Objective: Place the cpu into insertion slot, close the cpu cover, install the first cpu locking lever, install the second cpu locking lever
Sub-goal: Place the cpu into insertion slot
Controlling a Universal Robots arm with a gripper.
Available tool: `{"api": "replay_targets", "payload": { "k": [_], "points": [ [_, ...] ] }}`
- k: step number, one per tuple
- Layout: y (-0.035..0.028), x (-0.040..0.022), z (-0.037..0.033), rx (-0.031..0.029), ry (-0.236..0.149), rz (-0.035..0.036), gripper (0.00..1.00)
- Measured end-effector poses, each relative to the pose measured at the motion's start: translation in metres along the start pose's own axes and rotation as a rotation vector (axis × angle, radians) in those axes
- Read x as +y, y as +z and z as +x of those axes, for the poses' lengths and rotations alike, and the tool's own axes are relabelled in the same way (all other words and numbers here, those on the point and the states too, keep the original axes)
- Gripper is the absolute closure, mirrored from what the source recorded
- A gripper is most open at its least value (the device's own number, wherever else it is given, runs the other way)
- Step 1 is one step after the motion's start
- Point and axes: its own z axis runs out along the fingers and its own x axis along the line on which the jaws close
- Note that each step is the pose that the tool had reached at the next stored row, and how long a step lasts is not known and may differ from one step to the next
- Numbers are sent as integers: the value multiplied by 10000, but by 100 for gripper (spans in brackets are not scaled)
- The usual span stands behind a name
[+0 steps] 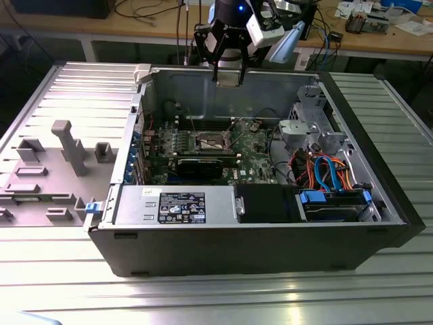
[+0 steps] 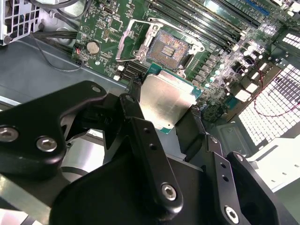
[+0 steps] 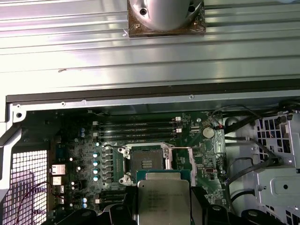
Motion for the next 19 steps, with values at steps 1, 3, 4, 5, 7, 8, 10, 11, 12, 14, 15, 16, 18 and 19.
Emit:
{"api": "replay_targets", "payload": {
  "k": [1, 3, 4, 5, 7, 8, 10, 11, 12, 14, 15, 16, 18, 19],
  "points": [
    [0, 0, 0, 0, 0, 0, 46],
    [0, 0, 0, 0, 0, 0, 46],
    [0, 0, 2, 0, 4, 0, 46],
    [0, 0, 4, -1, 12, 0, 46],
    [1, 0, 5, -7, 84, 0, 46],
    [1, 0, 5, -15, 167, -1, 46],
    [2, -1, 6, -31, 355, -2, 46],
    [4, -1, 6, -41, 467, -4, 46],
    [5, -1, 6, -50, 572, -6, 46],
    [9, -1, 6, -77, 858, -9, 46],
    [10, -1, 5, -86, 960, -9, 46],
    [11, -1, 5, -104, 1163, -12, 46],
    [13, -1, 5, -124, 1379, -14, 46],
    [15, -2, 5, -137, 1522, -17, 46]
  ]
}}
